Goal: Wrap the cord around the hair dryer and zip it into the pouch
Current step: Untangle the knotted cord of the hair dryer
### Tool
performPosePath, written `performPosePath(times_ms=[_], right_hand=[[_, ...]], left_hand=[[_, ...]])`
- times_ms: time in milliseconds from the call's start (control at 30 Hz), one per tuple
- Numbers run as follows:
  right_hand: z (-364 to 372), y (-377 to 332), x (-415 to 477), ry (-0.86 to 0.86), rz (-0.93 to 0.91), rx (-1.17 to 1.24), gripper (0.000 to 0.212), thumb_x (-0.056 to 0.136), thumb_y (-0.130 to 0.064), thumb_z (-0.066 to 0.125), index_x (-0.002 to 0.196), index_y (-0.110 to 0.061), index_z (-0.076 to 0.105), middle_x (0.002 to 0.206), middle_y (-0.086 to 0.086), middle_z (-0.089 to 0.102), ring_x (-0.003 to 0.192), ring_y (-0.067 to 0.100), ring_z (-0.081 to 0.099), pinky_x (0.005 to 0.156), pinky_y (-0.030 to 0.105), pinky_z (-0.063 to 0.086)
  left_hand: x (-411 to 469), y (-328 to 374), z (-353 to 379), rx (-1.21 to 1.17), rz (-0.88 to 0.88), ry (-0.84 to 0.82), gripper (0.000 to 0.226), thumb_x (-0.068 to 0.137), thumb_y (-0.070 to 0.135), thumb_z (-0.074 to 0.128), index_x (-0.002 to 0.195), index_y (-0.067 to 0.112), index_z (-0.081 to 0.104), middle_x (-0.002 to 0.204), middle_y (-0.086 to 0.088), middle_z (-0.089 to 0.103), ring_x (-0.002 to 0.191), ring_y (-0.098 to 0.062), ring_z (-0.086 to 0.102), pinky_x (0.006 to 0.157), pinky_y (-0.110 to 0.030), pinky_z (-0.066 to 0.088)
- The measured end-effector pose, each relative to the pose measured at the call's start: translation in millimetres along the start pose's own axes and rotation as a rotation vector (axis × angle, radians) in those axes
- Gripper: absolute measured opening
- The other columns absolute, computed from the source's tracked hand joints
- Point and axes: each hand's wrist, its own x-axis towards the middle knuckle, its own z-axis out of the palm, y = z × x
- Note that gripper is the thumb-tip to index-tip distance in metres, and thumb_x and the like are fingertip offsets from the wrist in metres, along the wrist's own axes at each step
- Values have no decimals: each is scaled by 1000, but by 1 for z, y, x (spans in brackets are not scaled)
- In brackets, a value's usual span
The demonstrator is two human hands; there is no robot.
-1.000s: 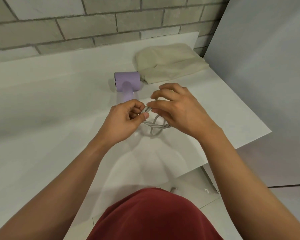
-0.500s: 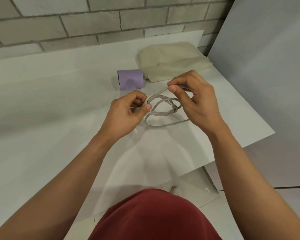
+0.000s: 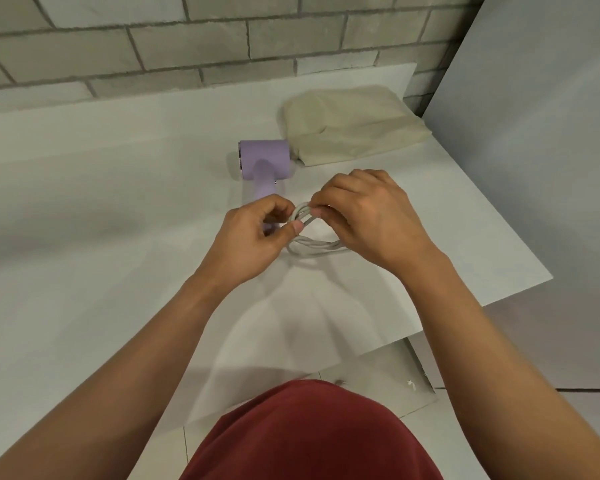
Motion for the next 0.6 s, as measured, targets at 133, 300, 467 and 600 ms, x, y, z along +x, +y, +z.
performPosePath(times_ms=[133, 300, 467, 600], right_hand=[[-9, 11, -2, -56, 184, 328, 15, 97, -34, 62, 100, -25, 74, 97, -12, 73, 95, 14, 68, 83, 45, 54], [-16, 22, -4, -46, 259, 524, 7, 96, -29, 69, 97, -25, 75, 95, -16, 71, 90, 6, 65, 81, 41, 54], [-26, 35, -5, 13, 231, 583, 6, 97, -21, 71, 96, -18, 76, 92, -11, 71, 85, 12, 63, 78, 35, 52], [-32, 46, -14, 67, 259, 650, 7, 100, -19, 70, 98, -16, 76, 94, -15, 70, 90, 9, 65, 79, 32, 53]], left_hand=[[-3, 1, 4, -5, -19, 37, 11, 91, 29, 78, 97, 23, 71, 89, 9, 71, 87, -11, 70, 72, -34, 60], [-2, 11, 10, -69, -60, 60, 9, 90, 26, 79, 94, 23, 71, 85, 11, 72, 85, -11, 73, 76, -40, 63], [-2, 23, 14, -175, -129, 93, 9, 89, 22, 80, 90, 20, 71, 88, 2, 72, 81, -20, 74, 77, -46, 64], [-1, 28, 14, -240, -160, 48, 4, 94, 19, 75, 94, 16, 71, 83, 1, 72, 72, -33, 71, 80, -52, 61]])
